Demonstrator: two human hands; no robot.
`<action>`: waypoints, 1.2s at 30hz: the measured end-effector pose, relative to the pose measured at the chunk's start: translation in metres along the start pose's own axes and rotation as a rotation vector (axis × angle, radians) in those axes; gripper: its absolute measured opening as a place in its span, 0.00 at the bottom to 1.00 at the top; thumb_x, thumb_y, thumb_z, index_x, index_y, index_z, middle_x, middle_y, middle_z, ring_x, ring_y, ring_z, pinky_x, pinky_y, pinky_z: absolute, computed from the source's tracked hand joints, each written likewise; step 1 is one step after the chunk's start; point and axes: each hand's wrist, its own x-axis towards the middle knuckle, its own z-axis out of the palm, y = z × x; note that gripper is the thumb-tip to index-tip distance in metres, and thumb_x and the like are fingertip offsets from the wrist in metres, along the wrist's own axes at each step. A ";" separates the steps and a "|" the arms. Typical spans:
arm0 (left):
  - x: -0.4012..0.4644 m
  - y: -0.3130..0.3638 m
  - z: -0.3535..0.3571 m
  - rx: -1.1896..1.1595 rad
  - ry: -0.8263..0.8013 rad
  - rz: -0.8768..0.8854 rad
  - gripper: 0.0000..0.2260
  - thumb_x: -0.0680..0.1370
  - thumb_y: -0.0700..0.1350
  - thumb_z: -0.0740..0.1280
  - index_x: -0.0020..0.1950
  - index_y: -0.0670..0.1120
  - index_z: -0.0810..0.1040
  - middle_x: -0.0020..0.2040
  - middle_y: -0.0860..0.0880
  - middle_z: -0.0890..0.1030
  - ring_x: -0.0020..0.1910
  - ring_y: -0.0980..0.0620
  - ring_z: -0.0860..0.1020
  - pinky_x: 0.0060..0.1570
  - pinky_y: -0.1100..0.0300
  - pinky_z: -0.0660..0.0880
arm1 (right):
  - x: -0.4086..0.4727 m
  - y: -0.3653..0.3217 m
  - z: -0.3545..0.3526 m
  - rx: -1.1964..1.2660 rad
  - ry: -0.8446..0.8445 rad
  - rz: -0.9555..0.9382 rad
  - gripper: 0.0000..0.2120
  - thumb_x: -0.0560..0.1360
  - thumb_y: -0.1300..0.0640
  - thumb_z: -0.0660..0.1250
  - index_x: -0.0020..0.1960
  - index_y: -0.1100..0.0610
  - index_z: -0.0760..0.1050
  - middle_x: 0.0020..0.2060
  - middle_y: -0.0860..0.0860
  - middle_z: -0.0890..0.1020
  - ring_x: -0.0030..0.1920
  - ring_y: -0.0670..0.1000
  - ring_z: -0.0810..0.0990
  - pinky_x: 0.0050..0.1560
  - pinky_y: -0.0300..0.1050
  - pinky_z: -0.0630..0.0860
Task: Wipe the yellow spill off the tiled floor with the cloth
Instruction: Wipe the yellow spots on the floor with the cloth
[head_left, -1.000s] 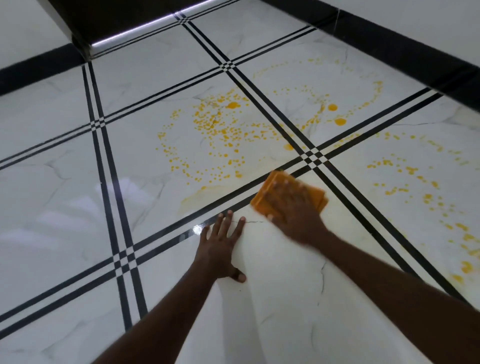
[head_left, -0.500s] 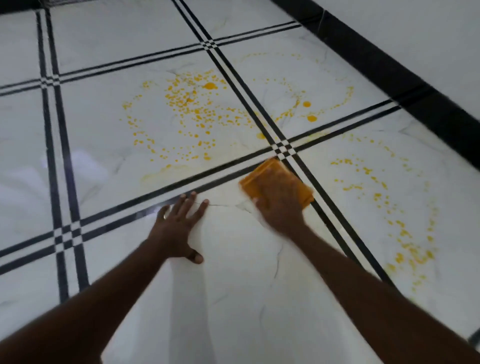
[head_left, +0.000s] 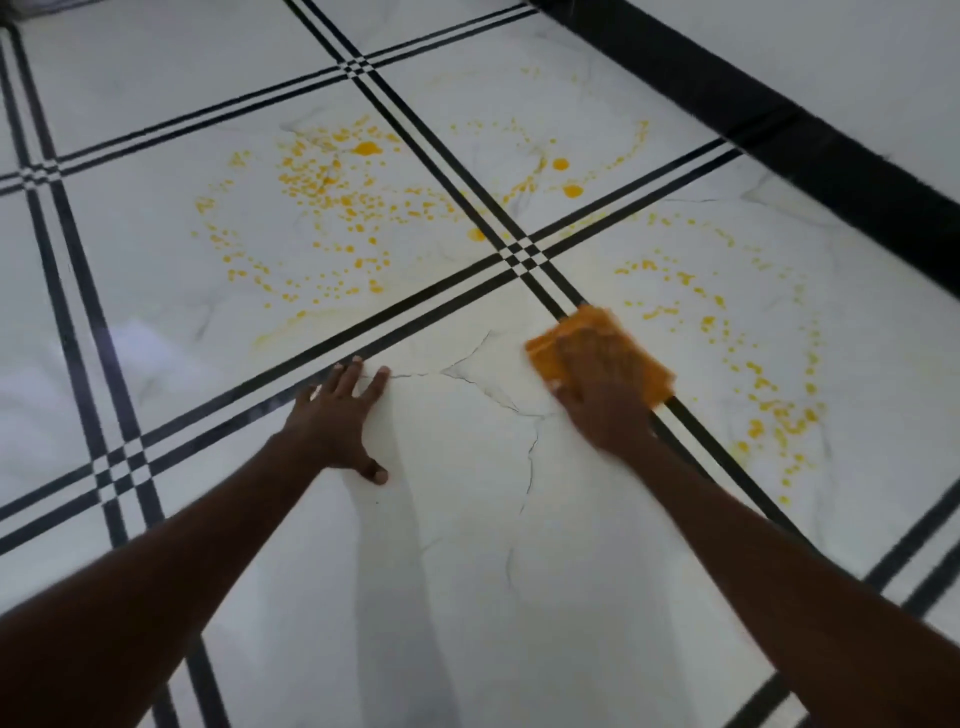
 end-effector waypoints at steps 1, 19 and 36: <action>-0.002 0.009 -0.003 0.017 0.030 -0.003 0.65 0.61 0.72 0.75 0.82 0.50 0.38 0.82 0.42 0.40 0.82 0.43 0.42 0.77 0.42 0.51 | -0.013 0.018 -0.003 -0.008 0.017 0.115 0.33 0.81 0.38 0.48 0.82 0.50 0.61 0.81 0.59 0.62 0.81 0.66 0.58 0.77 0.71 0.55; -0.024 0.069 0.009 0.043 -0.059 0.092 0.57 0.71 0.62 0.75 0.82 0.47 0.37 0.82 0.40 0.37 0.82 0.40 0.43 0.76 0.43 0.56 | -0.154 -0.071 -0.020 0.108 -0.022 -0.053 0.33 0.80 0.45 0.57 0.83 0.52 0.57 0.83 0.59 0.55 0.82 0.65 0.52 0.78 0.73 0.52; -0.036 0.126 0.032 -0.099 0.151 0.237 0.42 0.80 0.60 0.63 0.82 0.49 0.39 0.82 0.44 0.36 0.82 0.45 0.39 0.79 0.44 0.51 | -0.213 -0.039 -0.028 0.147 -0.103 -0.165 0.32 0.83 0.43 0.57 0.84 0.47 0.51 0.84 0.52 0.50 0.84 0.60 0.47 0.81 0.67 0.45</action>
